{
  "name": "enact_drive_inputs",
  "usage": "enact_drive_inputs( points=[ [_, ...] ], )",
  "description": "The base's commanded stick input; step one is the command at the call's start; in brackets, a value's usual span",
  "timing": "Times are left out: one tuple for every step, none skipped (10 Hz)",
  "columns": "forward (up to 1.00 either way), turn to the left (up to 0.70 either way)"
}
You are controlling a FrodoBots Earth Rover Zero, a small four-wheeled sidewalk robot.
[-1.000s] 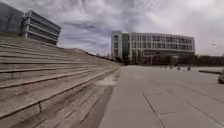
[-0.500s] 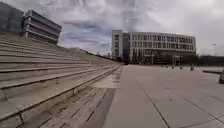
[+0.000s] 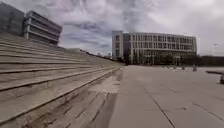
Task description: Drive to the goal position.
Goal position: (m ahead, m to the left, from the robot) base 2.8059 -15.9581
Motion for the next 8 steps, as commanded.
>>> enact_drive_inputs(
  points=[
    [0.7,0.0],
    [0.7,0.0],
    [0.7,0.0],
    [0.7,0.0],
    [0.7,-0.02],
    [0.7,-0.35],
    [0.7,-0.35],
    [0.7,-0.35]
  ],
)
